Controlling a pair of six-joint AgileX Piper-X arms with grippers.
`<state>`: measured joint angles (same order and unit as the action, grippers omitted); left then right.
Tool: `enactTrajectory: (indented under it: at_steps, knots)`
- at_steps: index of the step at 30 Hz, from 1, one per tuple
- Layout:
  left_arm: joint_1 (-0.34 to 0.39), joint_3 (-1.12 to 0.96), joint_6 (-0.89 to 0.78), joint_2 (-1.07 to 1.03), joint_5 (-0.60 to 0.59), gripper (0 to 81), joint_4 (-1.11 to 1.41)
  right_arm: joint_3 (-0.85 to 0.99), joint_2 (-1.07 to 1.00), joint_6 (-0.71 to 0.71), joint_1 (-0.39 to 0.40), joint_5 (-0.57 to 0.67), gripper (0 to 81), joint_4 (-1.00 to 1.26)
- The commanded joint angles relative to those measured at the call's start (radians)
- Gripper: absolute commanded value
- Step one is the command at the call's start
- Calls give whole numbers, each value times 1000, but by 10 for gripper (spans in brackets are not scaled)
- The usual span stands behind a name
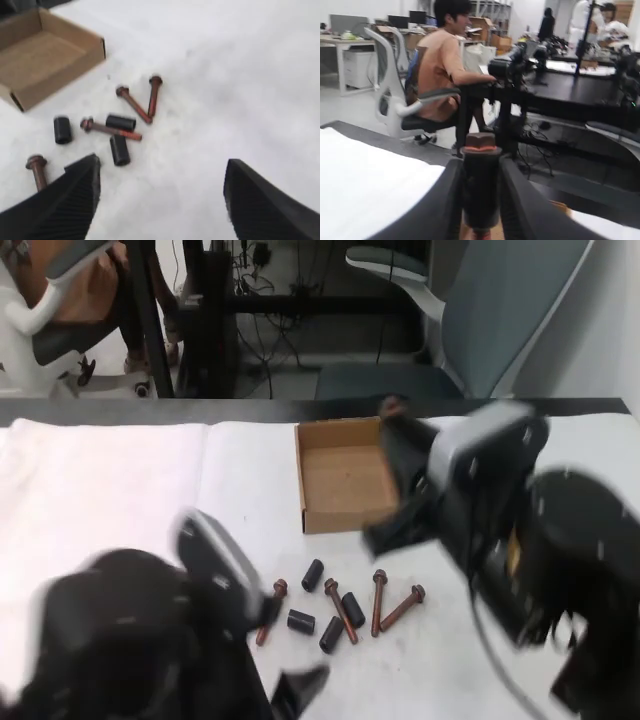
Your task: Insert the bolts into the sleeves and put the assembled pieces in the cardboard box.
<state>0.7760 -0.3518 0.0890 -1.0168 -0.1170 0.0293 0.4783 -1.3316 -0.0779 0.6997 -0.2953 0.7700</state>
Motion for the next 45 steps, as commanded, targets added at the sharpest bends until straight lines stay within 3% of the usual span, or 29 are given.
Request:
enactTrajectory:
  at_steps: [1, 7, 12, 17, 29, 34, 45]
  knots:
    - [0, -72, 148, -133, -5, 647, -79, 106, 25, 49, -106, 89, 0, -234]
    - [-47, -318, 426, -461, 24, 647, -362, 456, -58, 26, -266, 271, 0, -799]
    - [-68, -511, 602, -614, 117, 647, -531, 696, -210, 15, -343, 321, 0, -1026]
    - [-68, -602, 729, -630, 160, 631, -605, 881, -379, -1, -362, 348, 0, -1165]
    - [-92, -624, 944, -640, 182, 619, -551, 1129, -741, -5, -362, 368, 0, -1304]
    - [-128, -635, 959, -699, 183, 616, -515, 1169, -775, -5, -362, 368, 0, -1304]
    - [-123, -698, 959, -835, 167, 615, -528, 1169, -775, 6, -362, 371, 0, -1224]
